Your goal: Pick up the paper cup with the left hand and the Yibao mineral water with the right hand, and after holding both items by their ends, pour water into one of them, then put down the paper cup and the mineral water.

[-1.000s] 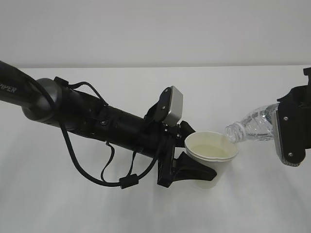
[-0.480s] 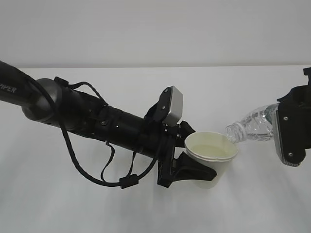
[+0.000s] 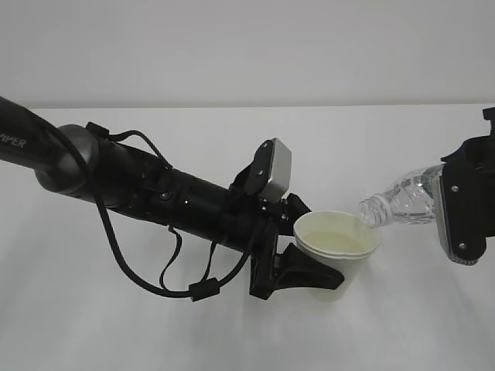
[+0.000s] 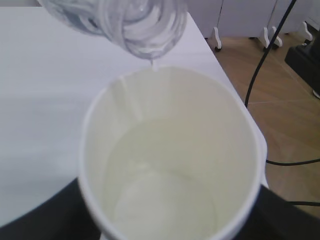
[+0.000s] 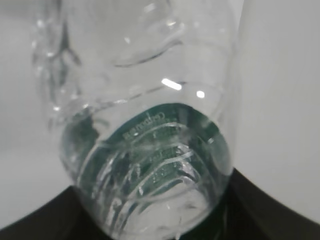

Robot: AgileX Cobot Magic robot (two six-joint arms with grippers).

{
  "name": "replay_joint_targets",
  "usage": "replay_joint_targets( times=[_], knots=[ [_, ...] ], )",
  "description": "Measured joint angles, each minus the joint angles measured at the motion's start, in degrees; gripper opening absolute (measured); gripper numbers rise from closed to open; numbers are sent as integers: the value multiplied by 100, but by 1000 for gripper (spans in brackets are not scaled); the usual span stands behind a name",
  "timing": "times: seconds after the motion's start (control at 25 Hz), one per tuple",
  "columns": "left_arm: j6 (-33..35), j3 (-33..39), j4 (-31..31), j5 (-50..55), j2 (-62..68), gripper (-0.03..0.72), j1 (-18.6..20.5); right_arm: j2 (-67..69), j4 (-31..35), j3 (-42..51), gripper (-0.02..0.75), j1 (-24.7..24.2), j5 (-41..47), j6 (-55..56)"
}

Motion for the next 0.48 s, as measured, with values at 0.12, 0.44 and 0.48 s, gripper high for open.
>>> replay_joint_targets(
  times=[0.12,0.44,0.48],
  knots=[
    [0,0,0,10,0,477,0,0,0,0,430,0,0,0],
    [0,0,21,4,0,477,0,0,0,0,430,0,0,0],
    [0,0,21,4,0,477,0,0,0,0,430,0,0,0]
  ],
)
